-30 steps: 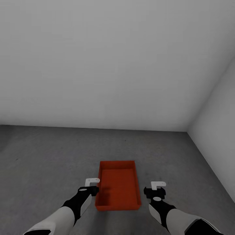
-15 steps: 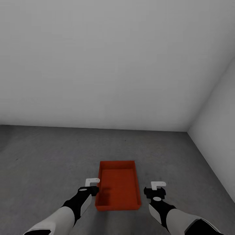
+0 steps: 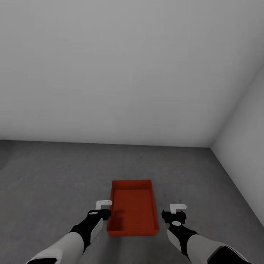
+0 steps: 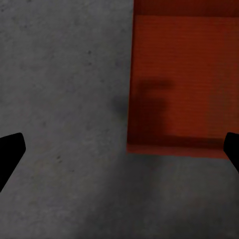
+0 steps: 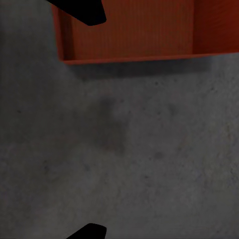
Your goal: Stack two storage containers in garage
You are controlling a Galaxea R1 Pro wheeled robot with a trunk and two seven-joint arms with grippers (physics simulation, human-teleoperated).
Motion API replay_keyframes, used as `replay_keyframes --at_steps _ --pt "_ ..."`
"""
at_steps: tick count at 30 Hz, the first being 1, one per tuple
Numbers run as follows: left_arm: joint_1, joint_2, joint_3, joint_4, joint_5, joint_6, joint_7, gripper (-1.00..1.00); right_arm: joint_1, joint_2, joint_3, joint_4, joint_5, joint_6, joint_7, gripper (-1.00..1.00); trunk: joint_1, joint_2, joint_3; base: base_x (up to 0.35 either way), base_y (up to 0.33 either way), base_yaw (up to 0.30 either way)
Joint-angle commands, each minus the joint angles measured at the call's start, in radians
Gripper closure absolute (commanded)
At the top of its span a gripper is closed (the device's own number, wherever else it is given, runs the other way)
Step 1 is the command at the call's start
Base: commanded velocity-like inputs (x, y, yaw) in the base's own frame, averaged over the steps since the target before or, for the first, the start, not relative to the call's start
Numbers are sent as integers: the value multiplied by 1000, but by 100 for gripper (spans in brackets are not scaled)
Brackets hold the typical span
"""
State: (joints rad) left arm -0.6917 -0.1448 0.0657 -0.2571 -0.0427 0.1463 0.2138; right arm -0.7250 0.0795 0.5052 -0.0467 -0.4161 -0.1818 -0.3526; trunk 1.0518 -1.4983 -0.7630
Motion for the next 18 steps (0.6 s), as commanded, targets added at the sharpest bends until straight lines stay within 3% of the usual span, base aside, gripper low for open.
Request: replay_keyframes --at_steps 1,6,18 --pt "0 -1 7 -2 -5 6 1 -100 -1 0 9 1 -10 -4 -3 -100 4 -8 -4 0 0 0" --pt "0 -1 7 -2 -5 6 1 -100 -1 0 9 1 -10 -4 -3 -100 23 -43 -20 0 0 0" --pt "0 -1 6 -2 -4 4 1 -100 -1 1 9 1 -10 -4 -3 -100 23 -43 -20 0 0 0"
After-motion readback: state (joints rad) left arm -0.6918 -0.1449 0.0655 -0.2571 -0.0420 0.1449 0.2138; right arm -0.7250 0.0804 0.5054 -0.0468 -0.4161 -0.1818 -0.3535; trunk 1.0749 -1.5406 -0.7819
